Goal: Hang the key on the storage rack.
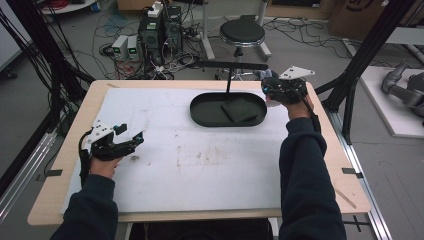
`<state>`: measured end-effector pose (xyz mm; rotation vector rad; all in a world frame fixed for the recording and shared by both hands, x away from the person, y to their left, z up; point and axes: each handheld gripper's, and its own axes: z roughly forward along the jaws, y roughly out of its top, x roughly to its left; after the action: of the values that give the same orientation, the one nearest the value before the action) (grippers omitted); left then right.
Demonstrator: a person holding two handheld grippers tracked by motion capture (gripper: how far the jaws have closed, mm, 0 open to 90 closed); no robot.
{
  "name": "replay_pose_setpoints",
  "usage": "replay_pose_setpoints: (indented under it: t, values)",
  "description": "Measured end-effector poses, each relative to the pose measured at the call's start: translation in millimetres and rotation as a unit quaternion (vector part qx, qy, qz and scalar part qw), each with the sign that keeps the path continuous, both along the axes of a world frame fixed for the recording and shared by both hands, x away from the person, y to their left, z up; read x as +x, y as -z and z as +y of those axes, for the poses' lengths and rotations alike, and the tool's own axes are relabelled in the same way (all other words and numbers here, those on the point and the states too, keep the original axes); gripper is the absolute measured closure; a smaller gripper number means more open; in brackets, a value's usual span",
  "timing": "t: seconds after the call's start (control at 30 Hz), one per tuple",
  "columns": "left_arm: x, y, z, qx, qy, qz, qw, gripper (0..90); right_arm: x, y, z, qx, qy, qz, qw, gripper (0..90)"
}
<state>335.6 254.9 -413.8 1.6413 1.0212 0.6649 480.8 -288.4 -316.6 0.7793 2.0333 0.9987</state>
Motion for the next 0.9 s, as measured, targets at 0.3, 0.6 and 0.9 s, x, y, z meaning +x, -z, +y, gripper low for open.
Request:
replay_pose_setpoints:
  t: [0.3, 0.6, 0.9]
  values:
    - [0.2, 0.1, 0.1, -0.002, 0.000, 0.000, 1.0000, 27.7, 7.0, 9.1, 3.7, -0.011, 0.041, 0.032, 0.9986, 46.3]
    - [0.1, 0.1, 0.3, -0.002, -0.001, 0.000, 1.0000, 27.7, 20.6, 26.4, 7.8, 0.015, 0.081, 0.073, 0.9939, 46.3]
    - [0.3, 0.4, 1.6, -0.004, -0.003, 0.001, 1.0000, 27.7, 32.2, 42.2, 17.7, 0.075, 0.095, 0.096, 0.9880, 45.4]
